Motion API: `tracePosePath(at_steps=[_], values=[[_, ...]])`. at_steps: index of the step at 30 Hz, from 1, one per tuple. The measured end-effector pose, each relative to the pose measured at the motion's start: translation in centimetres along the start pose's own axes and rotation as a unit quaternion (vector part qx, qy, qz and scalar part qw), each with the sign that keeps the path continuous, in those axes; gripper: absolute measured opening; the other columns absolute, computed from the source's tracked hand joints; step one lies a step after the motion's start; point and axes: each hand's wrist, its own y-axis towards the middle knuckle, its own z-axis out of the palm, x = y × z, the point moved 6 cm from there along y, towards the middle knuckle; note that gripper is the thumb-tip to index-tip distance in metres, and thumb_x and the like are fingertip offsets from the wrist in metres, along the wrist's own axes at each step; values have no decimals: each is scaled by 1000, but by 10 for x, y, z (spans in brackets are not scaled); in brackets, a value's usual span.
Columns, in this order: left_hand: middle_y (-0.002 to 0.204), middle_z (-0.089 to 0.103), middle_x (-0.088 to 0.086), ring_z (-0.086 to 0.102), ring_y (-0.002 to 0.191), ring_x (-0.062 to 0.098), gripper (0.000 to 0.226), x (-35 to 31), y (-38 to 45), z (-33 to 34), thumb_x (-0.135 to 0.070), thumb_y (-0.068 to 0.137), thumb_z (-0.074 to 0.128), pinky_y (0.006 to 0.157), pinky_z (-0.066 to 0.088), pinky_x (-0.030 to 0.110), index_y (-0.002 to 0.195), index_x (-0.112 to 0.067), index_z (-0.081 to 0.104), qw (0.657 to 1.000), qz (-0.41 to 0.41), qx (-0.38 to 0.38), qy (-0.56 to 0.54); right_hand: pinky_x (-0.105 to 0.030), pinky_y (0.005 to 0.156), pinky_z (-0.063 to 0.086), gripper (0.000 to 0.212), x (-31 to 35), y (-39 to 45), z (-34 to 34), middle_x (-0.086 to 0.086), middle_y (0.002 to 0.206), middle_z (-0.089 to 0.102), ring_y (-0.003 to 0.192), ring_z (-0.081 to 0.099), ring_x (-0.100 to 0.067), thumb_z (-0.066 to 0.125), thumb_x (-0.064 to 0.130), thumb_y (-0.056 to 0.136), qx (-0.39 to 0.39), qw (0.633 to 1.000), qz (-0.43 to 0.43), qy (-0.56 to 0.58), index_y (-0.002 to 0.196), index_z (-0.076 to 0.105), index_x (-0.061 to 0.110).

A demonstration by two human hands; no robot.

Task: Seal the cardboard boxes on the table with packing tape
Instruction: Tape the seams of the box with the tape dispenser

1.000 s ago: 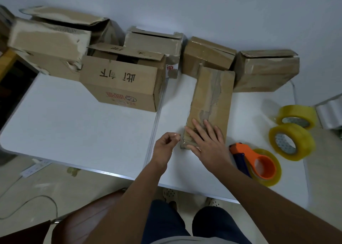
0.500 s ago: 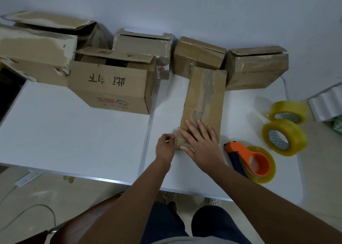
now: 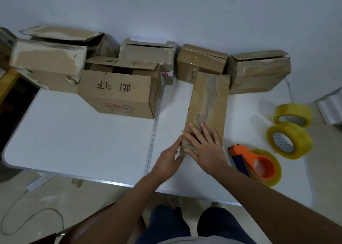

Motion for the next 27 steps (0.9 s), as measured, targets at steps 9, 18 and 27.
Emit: tracePosePath(at_steps=[9, 18, 27], values=[[154, 42, 3, 66, 109, 21, 89, 5, 52, -32, -46, 89, 68, 91, 53, 39, 158, -20, 19, 958, 34, 86, 270, -54, 118, 18, 59, 0, 1, 1, 8, 163, 15, 150, 14, -28, 22, 59, 98, 25, 1000, -1, 10, 153, 24, 37], [167, -6, 2, 43, 139, 25, 82, 31, 24, -17, -25, 97, 62, 108, 43, 38, 159, -21, 8, 979, -43, 82, 181, -45, 122, 3, 54, -37, -2, -30, 15, 162, 1, 150, -2, -12, 33, 50, 102, -31, 952, 95, 290, 152, 16, 42], [162, 23, 6, 29, 146, 32, 85, -16, 32, -31, -66, 93, 45, 116, 26, 42, 158, -25, 8, 981, -54, -58, 178, 7, 77, 35, 51, -21, -48, -32, 14, 139, 48, 118, 49, 2, 43, 39, 102, 36, 815, 244, 525, 151, 28, 31]])
